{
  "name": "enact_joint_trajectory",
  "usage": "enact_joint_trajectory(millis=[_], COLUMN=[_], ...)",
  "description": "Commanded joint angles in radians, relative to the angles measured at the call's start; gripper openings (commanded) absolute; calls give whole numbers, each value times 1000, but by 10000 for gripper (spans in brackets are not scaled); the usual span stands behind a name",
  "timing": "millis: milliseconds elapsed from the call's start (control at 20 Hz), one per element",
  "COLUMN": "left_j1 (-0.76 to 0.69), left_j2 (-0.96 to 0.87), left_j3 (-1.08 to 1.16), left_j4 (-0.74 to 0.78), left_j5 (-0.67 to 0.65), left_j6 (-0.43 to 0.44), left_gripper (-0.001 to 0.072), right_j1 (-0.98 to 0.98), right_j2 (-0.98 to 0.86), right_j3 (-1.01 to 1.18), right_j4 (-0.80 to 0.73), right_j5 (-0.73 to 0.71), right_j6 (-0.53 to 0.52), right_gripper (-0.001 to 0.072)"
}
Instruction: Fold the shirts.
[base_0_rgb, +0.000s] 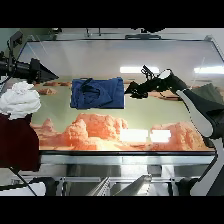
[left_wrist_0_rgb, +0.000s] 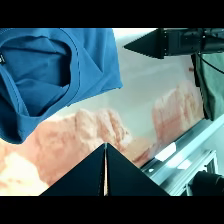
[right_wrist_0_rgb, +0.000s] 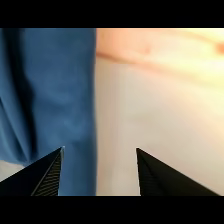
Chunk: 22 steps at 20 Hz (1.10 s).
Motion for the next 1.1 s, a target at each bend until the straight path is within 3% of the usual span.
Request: enact_joint_trajectory(millis=[0, 200, 250, 300, 400, 600, 800, 950, 1050], left_j1=[1, 1, 1, 1, 1, 1, 1, 1, 1], left_j2=[8, 8, 8, 8, 8, 8, 8, 8, 8], left_j3=[-12, -12, -12, -12, -12, -12, -12, -11, -11], left_j4=[1, 0, 0, 1, 1, 1, 0, 0, 1], left_j5=[29, 66, 67, 65, 57, 47, 42, 18, -6], left_j6=[14, 31, 37, 38, 39, 47, 46, 46, 45], left_gripper=[2, 1, 2, 2, 2, 2, 2, 2, 2], right_j1=[28, 85, 104, 119, 136, 134, 120, 53, -10], right_j2=[-40, -74, -84, -93, -102, -101, -13, 166, 322], right_j3=[-2, 27, 43, 60, 82, 113, 164, 203, 207], right_j4=[27, 72, 82, 84, 84, 84, 44, -41, -162], right_j5=[-56, -74, -83, -89, -98, -88, -37, 30, 77], right_j6=[-6, -4, -4, -4, -3, -3, -2, 63, 159], right_gripper=[531, 520, 484, 371, 332, 15, 13, 13, 13])
